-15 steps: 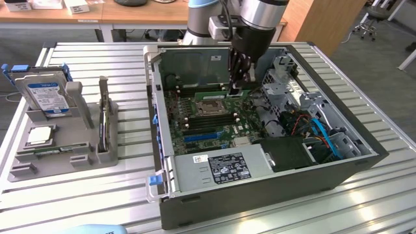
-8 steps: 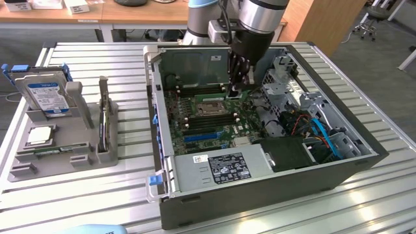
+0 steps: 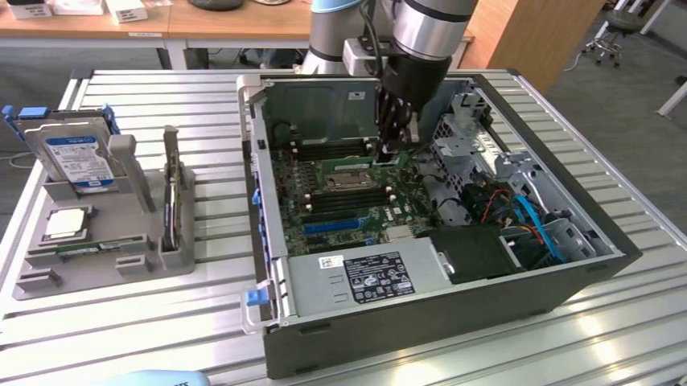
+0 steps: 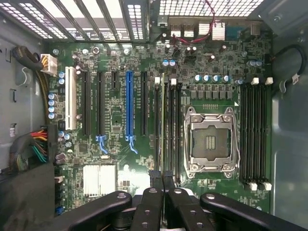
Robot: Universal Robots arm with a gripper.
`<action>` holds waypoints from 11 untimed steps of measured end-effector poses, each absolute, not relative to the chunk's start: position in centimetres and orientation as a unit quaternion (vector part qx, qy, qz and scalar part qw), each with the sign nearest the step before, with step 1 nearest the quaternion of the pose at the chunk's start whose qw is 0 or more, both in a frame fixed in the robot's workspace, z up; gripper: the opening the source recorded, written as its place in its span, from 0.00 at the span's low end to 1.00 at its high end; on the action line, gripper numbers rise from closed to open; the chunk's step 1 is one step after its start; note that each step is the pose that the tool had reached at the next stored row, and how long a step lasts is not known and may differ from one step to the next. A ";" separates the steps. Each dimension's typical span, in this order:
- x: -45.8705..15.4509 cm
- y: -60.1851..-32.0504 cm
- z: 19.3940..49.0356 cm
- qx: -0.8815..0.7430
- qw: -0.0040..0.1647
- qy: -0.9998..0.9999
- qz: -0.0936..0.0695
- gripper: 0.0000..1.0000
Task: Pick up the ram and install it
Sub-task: 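Insert the ram into the slot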
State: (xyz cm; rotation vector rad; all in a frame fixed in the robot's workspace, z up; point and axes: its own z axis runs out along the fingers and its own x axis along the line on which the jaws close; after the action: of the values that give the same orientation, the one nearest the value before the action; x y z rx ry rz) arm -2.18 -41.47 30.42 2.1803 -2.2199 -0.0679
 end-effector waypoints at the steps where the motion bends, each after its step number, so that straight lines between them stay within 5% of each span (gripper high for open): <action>1: -2.2 -41.5 30.4 0.701 0.015 -0.712 -0.022 0.12; 11: -2.2 -41.5 29.8 0.704 0.015 -0.710 -0.022 0.12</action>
State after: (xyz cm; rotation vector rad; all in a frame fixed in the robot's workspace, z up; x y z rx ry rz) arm -2.18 -41.47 29.78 2.1915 -2.2086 -0.0677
